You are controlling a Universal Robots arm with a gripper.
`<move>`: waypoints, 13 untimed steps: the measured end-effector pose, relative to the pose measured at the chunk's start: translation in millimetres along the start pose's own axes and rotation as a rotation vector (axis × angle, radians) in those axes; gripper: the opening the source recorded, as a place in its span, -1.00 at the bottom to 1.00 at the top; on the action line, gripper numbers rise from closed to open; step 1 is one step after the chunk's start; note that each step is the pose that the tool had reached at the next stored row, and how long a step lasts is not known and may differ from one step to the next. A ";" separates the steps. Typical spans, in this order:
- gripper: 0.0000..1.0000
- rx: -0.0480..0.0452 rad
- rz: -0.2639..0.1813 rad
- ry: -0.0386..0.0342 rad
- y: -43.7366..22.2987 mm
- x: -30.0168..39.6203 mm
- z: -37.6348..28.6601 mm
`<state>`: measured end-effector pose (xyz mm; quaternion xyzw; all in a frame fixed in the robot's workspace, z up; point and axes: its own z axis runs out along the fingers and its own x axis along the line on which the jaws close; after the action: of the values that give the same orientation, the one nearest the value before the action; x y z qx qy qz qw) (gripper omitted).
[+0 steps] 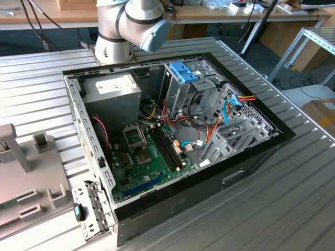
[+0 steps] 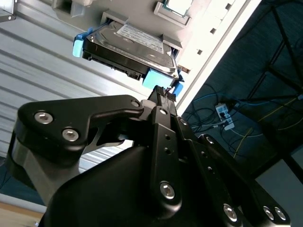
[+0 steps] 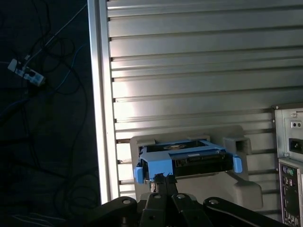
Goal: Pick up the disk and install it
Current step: 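Reach for the disk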
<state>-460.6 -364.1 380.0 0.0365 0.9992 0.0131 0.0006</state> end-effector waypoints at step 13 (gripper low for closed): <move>-0.79 0.0008 0.000 -0.0001 0.0 -1.6 5.8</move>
<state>-459.0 -364.1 374.3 0.0365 0.9993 0.0127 0.0006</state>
